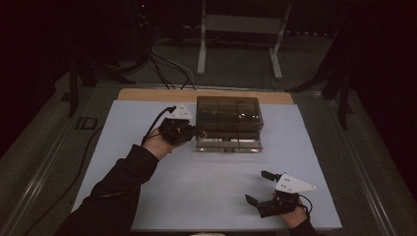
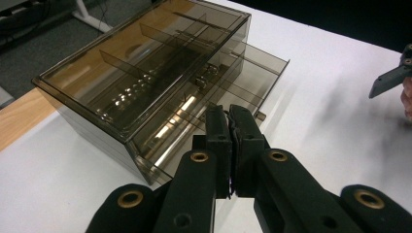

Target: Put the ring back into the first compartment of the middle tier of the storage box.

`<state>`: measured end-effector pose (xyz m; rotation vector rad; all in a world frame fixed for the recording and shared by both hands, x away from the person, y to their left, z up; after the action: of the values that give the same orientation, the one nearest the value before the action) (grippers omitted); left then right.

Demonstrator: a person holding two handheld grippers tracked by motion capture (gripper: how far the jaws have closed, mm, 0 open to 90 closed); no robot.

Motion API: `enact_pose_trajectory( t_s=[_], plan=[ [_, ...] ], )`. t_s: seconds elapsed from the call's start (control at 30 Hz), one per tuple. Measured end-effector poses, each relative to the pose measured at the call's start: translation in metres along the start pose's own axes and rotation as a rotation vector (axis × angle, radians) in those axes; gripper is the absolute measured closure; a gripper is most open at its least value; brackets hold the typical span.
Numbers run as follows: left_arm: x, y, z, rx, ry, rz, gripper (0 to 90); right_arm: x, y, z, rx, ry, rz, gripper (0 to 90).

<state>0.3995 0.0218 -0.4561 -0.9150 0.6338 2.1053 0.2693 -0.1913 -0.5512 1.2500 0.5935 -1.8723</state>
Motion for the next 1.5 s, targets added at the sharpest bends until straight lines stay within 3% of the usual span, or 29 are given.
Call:
enact_pose_trajectory(
  t_s=[0.37, 1.0, 1.23, 1.3, 1.37, 1.43, 1.5],
  plan=[
    [0.006, -0.006, -0.021, -0.007, -0.009, 0.025, 90.0, 0.0, 0.0, 0.0, -0.001, 0.001, 0.0, 0.0],
    [0.003, -0.01, -0.05, -0.012, 0.009, 0.08, 90.0, 0.0, 0.0, 0.001, -0.003, 0.004, -0.003, 0.0],
    [0.001, -0.011, -0.06, -0.025, 0.008, 0.069, 90.0, 0.0, -0.001, 0.0, -0.007, 0.001, -0.002, 0.0],
    [0.001, -0.013, -0.062, -0.026, 0.011, 0.08, 88.5, 0.0, -0.001, 0.0, -0.008, -0.001, -0.001, 0.0],
    [0.003, -0.012, -0.064, -0.02, -0.005, 0.052, 75.8, 0.001, -0.001, 0.0, -0.006, -0.006, 0.001, 0.0],
    [0.003, -0.009, -0.065, -0.003, -0.008, 0.061, 59.3, 0.001, -0.001, 0.0, -0.006, -0.007, 0.002, 0.0],
    [0.003, -0.007, -0.064, 0.007, -0.002, 0.062, 55.5, 0.001, -0.001, 0.0, -0.007, -0.007, 0.002, 0.0]
  ],
)
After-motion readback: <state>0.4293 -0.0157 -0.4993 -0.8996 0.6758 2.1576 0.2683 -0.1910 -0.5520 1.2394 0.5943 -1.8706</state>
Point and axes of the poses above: each handheld gripper's, and its own axes: z roughly backward along the jaws, x roughly out of its underside, y roughly to its right, the point moved 9 cm from there along -z, roughly forward along the jaws, and after that the axes turned 9 degrees about z, right-handed, at the moved point
